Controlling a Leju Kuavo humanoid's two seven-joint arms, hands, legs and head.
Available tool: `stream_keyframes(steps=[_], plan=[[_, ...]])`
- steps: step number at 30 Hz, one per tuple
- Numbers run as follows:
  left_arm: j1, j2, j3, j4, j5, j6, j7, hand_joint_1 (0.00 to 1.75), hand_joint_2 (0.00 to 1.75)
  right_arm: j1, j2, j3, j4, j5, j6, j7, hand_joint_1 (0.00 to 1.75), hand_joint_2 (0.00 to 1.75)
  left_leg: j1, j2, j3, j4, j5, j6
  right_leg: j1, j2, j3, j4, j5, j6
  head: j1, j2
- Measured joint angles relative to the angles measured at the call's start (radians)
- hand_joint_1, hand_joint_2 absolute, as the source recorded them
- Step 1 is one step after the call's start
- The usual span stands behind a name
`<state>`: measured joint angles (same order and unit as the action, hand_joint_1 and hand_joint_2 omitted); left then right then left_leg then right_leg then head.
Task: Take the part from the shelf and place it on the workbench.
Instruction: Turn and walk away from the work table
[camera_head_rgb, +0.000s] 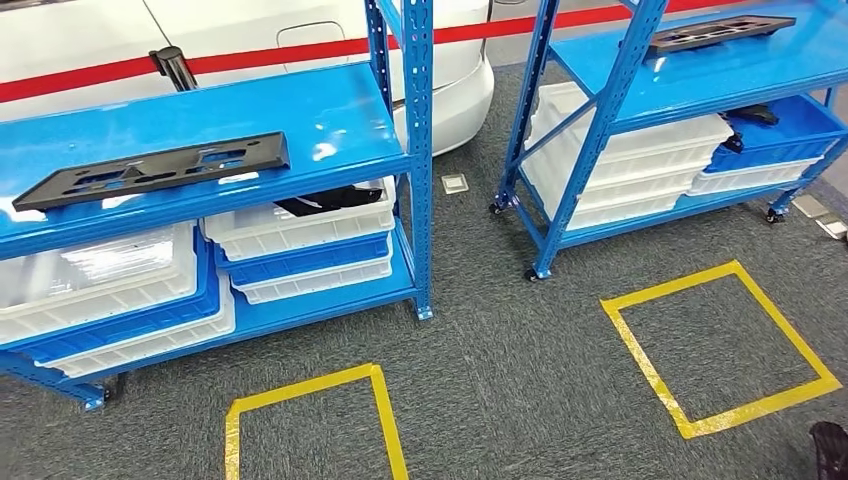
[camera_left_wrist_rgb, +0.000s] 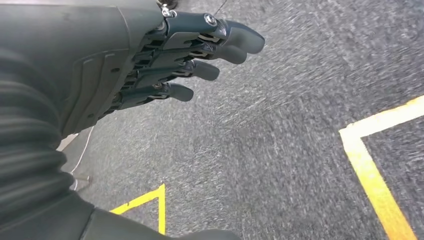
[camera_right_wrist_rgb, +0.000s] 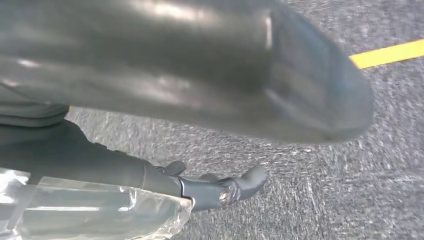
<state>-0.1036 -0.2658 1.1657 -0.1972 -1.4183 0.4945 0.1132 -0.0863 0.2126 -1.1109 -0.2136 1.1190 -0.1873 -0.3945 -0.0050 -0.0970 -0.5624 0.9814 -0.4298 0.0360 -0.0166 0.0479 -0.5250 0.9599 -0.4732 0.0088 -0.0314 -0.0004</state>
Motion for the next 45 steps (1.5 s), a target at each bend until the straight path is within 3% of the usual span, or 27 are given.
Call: stream_keyframes(steps=[1, 3, 6, 7, 8, 9, 11, 13, 14, 16, 18, 20, 22, 23, 24, 25, 27, 29, 31, 32, 34, 37, 38, 39, 40, 43, 45], plan=[[0.001, 0.0, 0.0, 0.0, -0.001, 0.003, 0.005, 0.0, 1.75, 0.0, 0.002, 0.004, 0.0, 0.003, 0.0, 0.002, 0.0, 0.0, 0.003, -0.001, -0.001, 0.003, -0.001, -0.005, -0.003, -0.007, 0.004, -0.001, 0.002, -0.007, 0.0, 0.0], [0.003, 0.001, -0.001, 0.0, -0.004, 0.008, 0.017, 0.0, 1.75, -0.001, 0.006, 0.01, 0.0, 0.006, -0.001, 0.003, 0.0, 0.0, 0.007, 0.028, -0.018, 0.042, -0.024, -0.017, -0.009, -0.021, 0.015, -0.004, 0.006, -0.019, -0.003, 0.0], [0.002, 0.0, -0.002, 0.0, -0.008, 0.011, 0.024, 0.0, 1.75, 0.002, 0.008, 0.012, 0.001, 0.008, -0.002, 0.004, 0.0, 0.0, 0.017, 0.082, -0.11, 0.228, -0.118, -0.037, -0.009, -0.048, 0.021, -0.005, 0.001, -0.031, -0.01, 0.0], [0.002, 0.0, -0.002, 0.0, -0.009, 0.011, 0.025, 0.0, 1.75, 0.003, 0.008, 0.013, 0.001, 0.008, -0.002, 0.005, 0.0, 0.0, 0.021, 0.086, -0.141, 0.283, -0.136, -0.042, -0.008, -0.057, 0.023, -0.005, -0.002, -0.032, -0.01, 0.0], [0.003, 0.0, -0.002, 0.0, -0.009, 0.011, 0.026, 0.0, 1.75, 0.003, 0.008, 0.013, 0.001, 0.008, -0.002, 0.005, 0.0, 0.0, 0.024, 0.089, -0.156, 0.304, -0.134, -0.046, -0.007, -0.065, 0.024, -0.005, -0.004, -0.031, -0.011, 0.0], [0.004, 0.0, -0.002, 0.0, -0.009, 0.011, 0.027, 0.0, 1.75, 0.002, 0.008, 0.013, 0.001, 0.008, -0.002, 0.005, 0.0, 0.0, 0.028, 0.092, -0.151, 0.287, -0.114, -0.048, -0.008, -0.072, 0.027, -0.005, -0.007, -0.03, -0.01, 0.0], [0.004, 0.001, -0.002, 0.0, -0.009, 0.012, 0.029, 0.0, 1.75, 0.002, 0.01, 0.014, 0.001, 0.009, -0.002, 0.005, 0.0, 0.0, 0.032, 0.112, -0.085, 0.154, -0.041, -0.047, -0.008, -0.084, 0.036, -0.005, -0.015, -0.023, -0.011, 0.0], [0.002, 0.001, -0.002, 0.0, -0.009, 0.015, 0.033, 0.0, 1.75, 0.001, 0.011, 0.016, 0.001, 0.011, -0.002, 0.005, 0.0, 0.0, 0.028, 0.135, -0.028, 0.044, 0.0, -0.04, -0.001, -0.094, 0.043, -0.005, -0.024, -0.011, -0.009, 0.0], [0.001, 0.001, -0.002, 0.0, -0.009, 0.017, 0.036, 0.0, 1.75, 0.0, 0.012, 0.018, 0.001, 0.014, -0.001, 0.006, 0.0, 0.0, 0.025, 0.14, -0.02, 0.027, 0.001, -0.034, 0.002, -0.098, 0.045, -0.005, -0.028, -0.005, -0.007, 0.0], [0.0, 0.001, -0.003, 0.0, -0.009, 0.02, 0.04, 0.0, 1.75, -0.002, 0.012, 0.024, 0.001, 0.021, 0.001, 0.007, 0.0, 0.0, 0.017, 0.126, -0.021, 0.023, -0.002, -0.019, 0.005, -0.109, 0.051, -0.009, -0.032, 0.009, -0.005, 0.0], [0.0, 0.0, -0.003, 0.0, -0.011, 0.02, 0.039, 0.0, 1.75, -0.005, 0.012, 0.03, 0.001, 0.023, 0.005, 0.009, 0.0, 0.0, 0.016, 0.111, -0.013, 0.01, 0.004, -0.002, 0.005, -0.098, 0.043, 0.015, -0.047, 0.016, -0.004, 0.0], [-0.001, -0.001, -0.006, 0.0, -0.022, 0.019, 0.036, 0.0, 1.75, -0.005, 0.011, 0.032, 0.001, 0.016, 0.006, 0.01, 0.0, 0.0, 0.017, 0.097, -0.007, 0.002, 0.009, 0.01, 0.002, -0.071, -0.01, 0.119, -0.093, 0.01, -0.001, 0.0], [-0.001, -0.001, -0.012, 0.0, -0.034, 0.017, 0.035, 0.0, 1.75, -0.002, 0.01, 0.032, 0.001, 0.006, 0.006, 0.01, 0.0, 0.0, 0.013, 0.078, -0.007, 0.002, 0.008, 0.016, 0.001, -0.058, -0.09, 0.258, -0.139, 0.006, 0.002, 0.0], [-0.001, -0.001, -0.016, 0.0, -0.038, 0.016, 0.035, 0.0, 1.75, 0.0, 0.009, 0.032, 0.001, 0.003, 0.005, 0.01, 0.0, 0.0, 0.011, 0.067, -0.007, 0.002, 0.007, 0.017, 0.001, -0.055, -0.115, 0.289, -0.141, 0.01, 0.002, 0.0], [-0.001, -0.001, -0.018, 0.0, -0.04, 0.015, 0.036, 0.0, 1.75, 0.001, 0.009, 0.032, 0.001, 0.001, 0.005, 0.01, 0.0, 0.0, 0.009, 0.055, -0.006, 0.002, 0.007, 0.017, 0.001, -0.053, -0.122, 0.283, -0.127, 0.017, 0.002, 0.0], [-0.001, -0.001, -0.02, 0.0, -0.042, 0.014, 0.036, 0.0, 1.75, 0.002, 0.008, 0.031, 0.001, 0.0, 0.004, 0.01, 0.0, 0.0, 0.007, 0.044, -0.005, 0.002, 0.006, 0.017, 0.001, -0.05, -0.105, 0.232, -0.097, 0.025, 0.002, 0.0], [-0.001, -0.001, -0.025, 0.0, -0.043, 0.014, 0.037, 0.0, 1.75, 0.001, 0.006, 0.031, 0.001, 0.0, 0.004, 0.01, 0.0, 0.0, 0.003, 0.025, -0.002, 0.004, 0.005, 0.014, 0.002, -0.027, -0.047, 0.085, -0.031, 0.029, 0.003, 0.0], [-0.001, -0.001, -0.029, 0.0, -0.044, 0.014, 0.037, 0.0, 1.75, 0.0, 0.005, 0.031, 0.001, 0.0, 0.003, 0.01, 0.0, 0.0, 0.0, 0.011, -0.002, 0.005, 0.001, 0.006, 0.006, -0.009, -0.015, 0.006, 0.003, 0.014, 0.002, 0.0], [0.001, -0.001, -0.03, 0.0, -0.044, 0.014, 0.037, 0.0, 1.75, -0.001, 0.005, 0.031, 0.001, -0.001, 0.003, 0.01, 0.0, 0.0, 0.001, 0.001, -0.004, 0.006, -0.002, -0.004, 0.005, -0.013, -0.009, 0.0, 0.009, -0.005, 0.002, 0.0], [0.003, 0.0, -0.03, 0.0, -0.044, 0.014, 0.037, 0.0, 1.75, -0.002, 0.007, 0.031, 0.001, -0.001, 0.003, 0.01, 0.0, 0.0, 0.003, 0.003, -0.006, 0.011, -0.005, -0.008, 0.001, -0.018, -0.004, -0.002, 0.011, -0.011, 0.002, 0.0], [0.004, 0.001, -0.031, 0.0, -0.044, 0.014, 0.039, 0.0, 1.75, -0.003, 0.01, 0.031, 0.001, -0.001, 0.003, 0.009, 0.0, 0.0, 0.007, 0.034, -0.028, 0.064, -0.039, -0.02, -0.007, -0.031, 0.006, -0.007, 0.015, -0.025, -0.005, 0.0], [0.003, 0.003, -0.033, 0.0, -0.049, 0.019, 0.046, 0.0, 1.75, 0.0, 0.01, 0.031, 0.001, 0.002, 0.003, 0.009, 0.0, 0.0, 0.018, 0.081, -0.12, 0.252, -0.13, -0.041, -0.006, -0.055, 0.013, -0.007, 0.011, -0.035, -0.012, 0.0], [0.003, 0.003, -0.033, 0.0, -0.052, 0.023, 0.049, 0.0, 1.75, 0.001, 0.01, 0.031, 0.002, 0.003, 0.004, 0.009, 0.0, 0.0, 0.023, 0.085, -0.144, 0.292, -0.139, -0.046, -0.005, -0.063, 0.014, -0.007, 0.009, -0.035, -0.012, 0.0], [0.004, 0.004, -0.034, 0.0, -0.054, 0.028, 0.051, 0.0, 1.75, 0.0, 0.01, 0.031, 0.002, 0.005, 0.005, 0.008, 0.0, 0.0, 0.028, 0.089, -0.15, 0.296, -0.129, -0.051, -0.006, -0.07, 0.015, -0.007, 0.007, -0.034, -0.012, 0.0], [0.005, 0.005, -0.034, 0.0, -0.056, 0.034, 0.053, 0.0, 1.75, 0.0, 0.011, 0.031, 0.002, 0.006, 0.006, 0.008, 0.0, 0.0, 0.032, 0.093, -0.137, 0.265, -0.103, -0.054, -0.007, -0.077, 0.018, -0.007, 0.004, -0.032, -0.012, 0.0], [0.004, 0.007, -0.041, 0.0, -0.063, 0.05, 0.058, 0.0, 1.75, -0.002, 0.013, 0.032, 0.002, 0.009, 0.008, 0.008, 0.0, 0.0, 0.038, 0.135, -0.038, 0.072, -0.014, -0.055, -0.003, -0.094, 0.029, -0.005, -0.007, -0.017, -0.012, 0.0], [0.003, 0.007, -0.048, 0.0, -0.065, 0.058, 0.063, 0.0, 1.75, -0.005, 0.014, 0.032, 0.002, 0.009, 0.008, 0.008, 0.0, 0.0, 0.033, 0.148, -0.015, 0.028, -0.005, -0.044, 0.005, -0.105, 0.032, -0.004, -0.015, -0.004, -0.009, 0.0]])
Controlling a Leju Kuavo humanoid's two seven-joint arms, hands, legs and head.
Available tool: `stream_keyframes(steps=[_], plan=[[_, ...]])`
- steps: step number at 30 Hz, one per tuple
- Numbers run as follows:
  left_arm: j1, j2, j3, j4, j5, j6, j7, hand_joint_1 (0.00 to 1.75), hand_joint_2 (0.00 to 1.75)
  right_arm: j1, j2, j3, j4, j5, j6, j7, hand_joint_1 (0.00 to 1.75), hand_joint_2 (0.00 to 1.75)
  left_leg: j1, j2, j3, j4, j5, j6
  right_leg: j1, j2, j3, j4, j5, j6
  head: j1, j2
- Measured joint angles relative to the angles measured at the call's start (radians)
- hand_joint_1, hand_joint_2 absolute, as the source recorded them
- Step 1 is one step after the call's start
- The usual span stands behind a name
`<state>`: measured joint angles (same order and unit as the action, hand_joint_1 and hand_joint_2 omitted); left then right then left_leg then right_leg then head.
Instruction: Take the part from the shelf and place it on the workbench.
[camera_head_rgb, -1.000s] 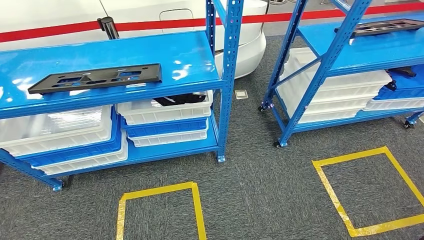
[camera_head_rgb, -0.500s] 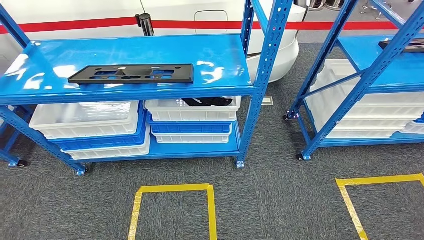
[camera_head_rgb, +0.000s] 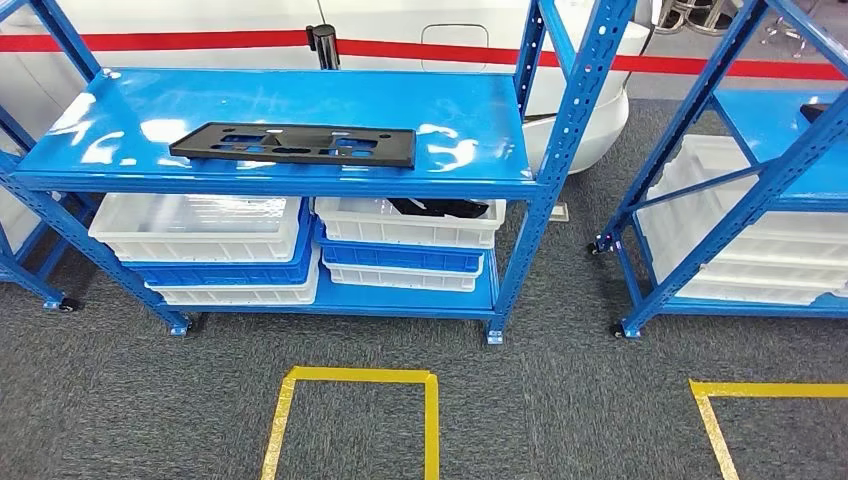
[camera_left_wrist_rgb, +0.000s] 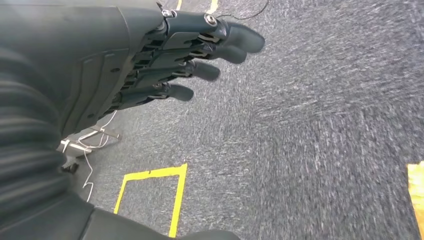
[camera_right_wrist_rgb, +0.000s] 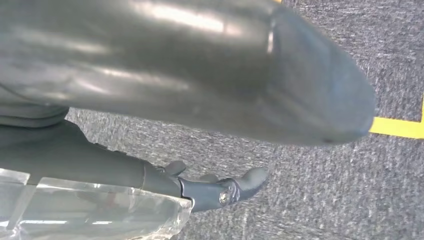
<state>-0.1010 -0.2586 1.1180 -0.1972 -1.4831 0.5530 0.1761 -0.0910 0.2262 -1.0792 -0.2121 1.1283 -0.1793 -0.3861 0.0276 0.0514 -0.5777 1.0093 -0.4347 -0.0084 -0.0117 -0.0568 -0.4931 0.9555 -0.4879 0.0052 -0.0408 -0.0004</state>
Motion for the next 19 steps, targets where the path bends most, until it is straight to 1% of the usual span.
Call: stream_keyframes(steps=[1, 2, 3, 4, 5, 6, 7, 8, 9, 10, 11, 12, 13, 14, 15, 16, 18, 19], plan=[[-0.001, 0.0, -0.003, 0.0, -0.001, 0.004, 0.002, 0.0, 1.75, -0.001, 0.0, 0.0, 0.0, 0.0, 0.0, 0.0, 0.0, 0.0, -0.004, -0.008, -0.001, -0.001, 0.0, 0.007, 0.003, -0.007, 0.002, -0.001, -0.003, 0.007, 0.001, 0.0], [-0.001, 0.0, -0.006, 0.0, -0.001, 0.008, 0.003, 0.0, 1.75, -0.001, 0.0, 0.0, 0.0, 0.0, 0.0, 0.0, 0.0, 0.0, -0.004, -0.017, -0.001, -0.004, 0.001, 0.017, 0.003, -0.011, 0.002, 0.0, -0.006, 0.014, 0.001, 0.0], [-0.001, 0.0, -0.009, 0.0, -0.002, 0.011, 0.004, 0.0, 1.75, -0.002, 0.0, 0.0, 0.0, 0.0, 0.0, 0.0, 0.0, 0.0, -0.005, -0.026, 0.0, -0.009, 0.005, 0.025, 0.003, -0.007, 0.0, 0.01, -0.014, 0.018, 0.003, 0.0], [-0.001, -0.001, -0.011, 0.0, -0.002, 0.012, 0.004, 0.0, 1.75, -0.003, 0.0, 0.0, 0.0, -0.001, 0.0, 0.0, 0.0, 0.0, -0.005, -0.033, 0.002, -0.014, 0.009, 0.034, 0.003, 0.003, -0.013, 0.04, -0.031, 0.019, 0.004, 0.0], [-0.002, -0.001, -0.012, 0.0, -0.002, 0.013, 0.004, 0.0, 1.75, -0.002, 0.0, 0.0, 0.0, -0.001, 0.0, 0.0, 0.0, 0.0, -0.005, -0.04, 0.003, -0.017, 0.013, 0.041, 0.001, 0.018, -0.04, 0.093, -0.056, 0.015, 0.007, 0.0], [-0.002, -0.002, -0.014, 0.0, -0.003, 0.013, 0.003, 0.0, 1.75, -0.001, 0.0, 0.0, 0.0, -0.003, -0.002, 0.0, 0.0, 0.0, -0.007, -0.046, 0.001, -0.017, 0.014, 0.045, -0.001, 0.033, -0.076, 0.166, -0.088, 0.009, 0.01, 0.0], [-0.002, -0.002, -0.014, 0.0, -0.003, 0.011, 0.001, 0.0, 1.75, 0.001, 0.0, 0.0, 0.0, -0.006, -0.004, 0.0, 0.0, 0.0, -0.009, -0.053, -0.001, -0.017, 0.014, 0.048, -0.001, 0.042, -0.119, 0.244, -0.117, 0.005, 0.011, 0.0], [-0.002, -0.002, -0.015, 0.0, -0.002, 0.008, -0.001, 0.0, 1.75, 0.003, 0.0, -0.001, 0.0, -0.011, -0.006, 0.0, 0.0, 0.0, -0.011, -0.06, -0.002, -0.017, 0.014, 0.05, -0.001, 0.047, -0.153, 0.302, -0.133, 0.006, 0.012, 0.0], [-0.001, -0.002, -0.016, 0.0, -0.002, 0.003, -0.003, 0.0, 1.75, 0.004, 0.0, -0.002, 0.0, -0.018, -0.008, 0.002, 0.0, 0.0, -0.012, -0.067, -0.002, -0.017, 0.014, 0.05, -0.001, 0.05, -0.17, 0.324, -0.133, 0.011, 0.012, 0.0], [0.0, -0.002, -0.017, 0.0, -0.001, -0.004, -0.007, 0.0, 1.75, 0.004, 0.0, -0.005, 0.0, -0.025, -0.008, 0.005, 0.0, 0.0, -0.014, -0.073, -0.002, -0.017, 0.014, 0.05, 0.0, 0.051, -0.164, 0.299, -0.114, 0.018, 0.012, 0.0], [0.0, -0.002, -0.017, 0.0, 0.0, -0.014, -0.011, 0.0, 1.75, 0.004, -0.001, -0.007, 0.0, -0.03, -0.008, 0.01, 0.0, 0.44, -0.015, -0.079, -0.001, -0.016, 0.013, 0.05, 0.0, 0.052, -0.139, 0.237, -0.084, 0.025, 0.012, 0.0], [0.0, -0.002, -0.017, 0.0, 0.003, -0.026, -0.016, 0.0, 1.75, 0.004, -0.002, -0.009, 0.0, -0.033, -0.006, 0.016, 0.0, 0.87, -0.016, -0.083, 0.0, -0.016, 0.013, 0.049, 0.001, 0.053, -0.103, 0.156, -0.053, 0.027, 0.013, 0.0], [0.0, -0.002, -0.017, 0.0, 0.007, -0.041, -0.022, 0.0, 1.75, 0.003, -0.003, -0.012, 0.0, -0.034, -0.004, 0.022, 0.0, 1.31, -0.019, -0.086, 0.001, -0.015, 0.012, 0.046, 0.004, 0.054, -0.073, 0.084, -0.024, 0.026, 0.013, 0.0], [0.0, -0.002, -0.016, 0.0, 0.013, -0.055, -0.029, 0.0, 1.75, 0.002, -0.004, -0.013, 0.0, -0.036, -0.002, 0.027, 0.0, 1.75, -0.023, -0.088, 0.002, -0.013, 0.009, 0.042, 0.005, 0.056, -0.053, 0.037, -0.004, 0.02, 0.012, 0.0], [0.0, -0.002, -0.014, 0.0, 0.021, -0.068, -0.037, 0.0, 1.75, 0.002, -0.004, -0.016, 0.0, -0.037, 0.0, 0.031, 0.0, 1.75, -0.026, -0.089, 0.002, -0.011, 0.002, 0.043, 0.003, 0.056, -0.044, 0.014, 0.008, 0.014, 0.012, 0.0], [0.0, -0.002, -0.012, 0.0, 0.03, -0.079, -0.045, 0.0, 1.75, 0.002, -0.004, -0.018, 0.0, -0.038, 0.001, 0.034, 0.0, 1.75, -0.028, -0.089, 0.002, -0.009, -0.001, 0.047, 0.002, 0.056, -0.043, 0.009, 0.015, 0.01, 0.011, 0.0], [0.001, -0.003, -0.008, 0.0, 0.043, -0.095, -0.058, 0.0, 1.75, 0.003, -0.003, -0.021, 0.0, -0.04, 0.001, 0.039, 0.0, 1.75, -0.027, -0.089, 0.002, -0.007, -0.004, 0.058, -0.001, 0.056, -0.039, 0.009, 0.02, 0.008, 0.011, 0.0], [0.001, -0.003, -0.008, 0.0, 0.046, -0.099, -0.061, 0.0, 1.75, 0.003, -0.003, -0.021, 0.0, -0.04, 0.001, 0.039, 0.0, 1.75, -0.026, -0.088, 0.002, -0.007, -0.001, 0.059, 0.0, 0.056, -0.037, 0.009, 0.02, 0.008, 0.011, 0.0]])
